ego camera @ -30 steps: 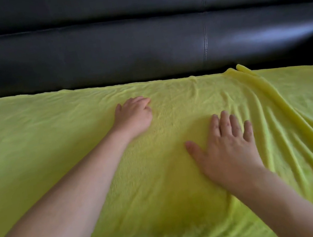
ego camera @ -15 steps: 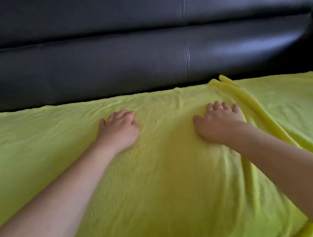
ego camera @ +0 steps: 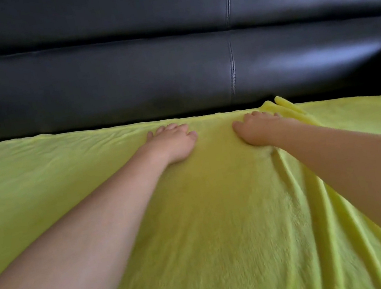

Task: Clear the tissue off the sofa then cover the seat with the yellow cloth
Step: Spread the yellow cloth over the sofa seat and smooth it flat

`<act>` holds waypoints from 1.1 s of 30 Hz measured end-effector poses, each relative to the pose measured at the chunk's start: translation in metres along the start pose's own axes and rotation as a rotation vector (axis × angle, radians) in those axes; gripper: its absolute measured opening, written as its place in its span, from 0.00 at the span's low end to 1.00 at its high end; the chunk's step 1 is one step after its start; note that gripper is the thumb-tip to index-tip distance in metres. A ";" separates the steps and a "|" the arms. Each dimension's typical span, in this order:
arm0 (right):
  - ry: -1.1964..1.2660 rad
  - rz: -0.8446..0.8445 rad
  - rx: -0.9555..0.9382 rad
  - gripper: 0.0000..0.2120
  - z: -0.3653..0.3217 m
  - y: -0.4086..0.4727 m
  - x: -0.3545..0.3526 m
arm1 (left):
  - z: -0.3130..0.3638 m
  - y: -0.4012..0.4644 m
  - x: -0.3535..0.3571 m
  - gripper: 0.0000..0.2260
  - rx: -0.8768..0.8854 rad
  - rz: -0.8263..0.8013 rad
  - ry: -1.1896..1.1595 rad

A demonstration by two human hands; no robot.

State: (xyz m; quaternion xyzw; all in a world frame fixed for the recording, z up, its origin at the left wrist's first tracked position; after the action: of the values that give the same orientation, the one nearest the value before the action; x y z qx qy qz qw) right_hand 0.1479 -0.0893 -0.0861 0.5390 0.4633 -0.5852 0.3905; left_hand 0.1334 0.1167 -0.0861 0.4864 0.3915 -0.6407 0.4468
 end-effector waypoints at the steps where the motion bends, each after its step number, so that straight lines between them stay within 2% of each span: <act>1: 0.008 0.007 -0.004 0.31 0.000 0.005 -0.001 | 0.004 0.008 0.000 0.25 0.008 -0.008 -0.005; 5: 0.140 -0.057 -0.280 0.26 -0.018 0.005 0.000 | 0.008 0.029 0.004 0.25 0.012 -0.030 -0.019; 7: 0.139 -0.067 -0.270 0.26 -0.011 0.012 -0.001 | 0.006 0.031 0.008 0.25 0.009 -0.012 -0.027; 10: 0.076 -0.075 -0.101 0.24 0.020 0.027 -0.011 | 0.004 0.031 0.014 0.26 0.024 0.021 -0.012; 12: 0.088 -0.004 -0.042 0.23 0.040 0.024 -0.022 | 0.005 0.032 0.012 0.26 0.019 0.003 -0.010; 15: 0.174 0.136 -0.168 0.22 0.044 -0.019 -0.027 | 0.008 0.032 0.006 0.24 0.005 -0.008 -0.013; 18: 0.181 0.051 -0.320 0.26 0.039 -0.084 -0.005 | 0.032 0.008 0.001 0.16 0.035 0.140 0.040; 20: 0.107 0.001 -0.351 0.29 0.044 -0.102 0.013 | 0.054 -0.022 0.009 0.18 0.102 0.200 0.040; 23: 0.042 0.056 -0.250 0.29 0.071 -0.089 0.012 | 0.081 -0.059 0.030 0.24 0.149 0.151 0.072; 27: -0.051 0.130 -0.051 0.30 0.095 -0.094 0.004 | 0.082 -0.064 0.031 0.25 0.116 0.133 0.064; 30: 0.036 0.152 -0.207 0.30 0.074 -0.150 0.009 | 0.085 -0.069 0.028 0.24 0.102 0.164 0.079; 33: 0.076 0.106 -0.399 0.31 0.061 -0.200 0.025 | 0.095 -0.086 0.022 0.21 0.114 0.281 0.126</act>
State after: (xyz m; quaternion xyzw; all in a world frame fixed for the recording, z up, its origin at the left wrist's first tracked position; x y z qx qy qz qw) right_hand -0.0626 -0.0941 -0.0872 0.4963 0.5551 -0.4398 0.5021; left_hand 0.0224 0.0484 -0.0812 0.6000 0.3098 -0.5613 0.4785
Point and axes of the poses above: each hand's wrist, its own y-axis towards the middle knuckle, its own x-axis out of the palm, z = x × y, the point moved 3 cm from there along y, towards the middle knuckle, and after that the axes turned 9 degrees about x, right-handed, at the moved point
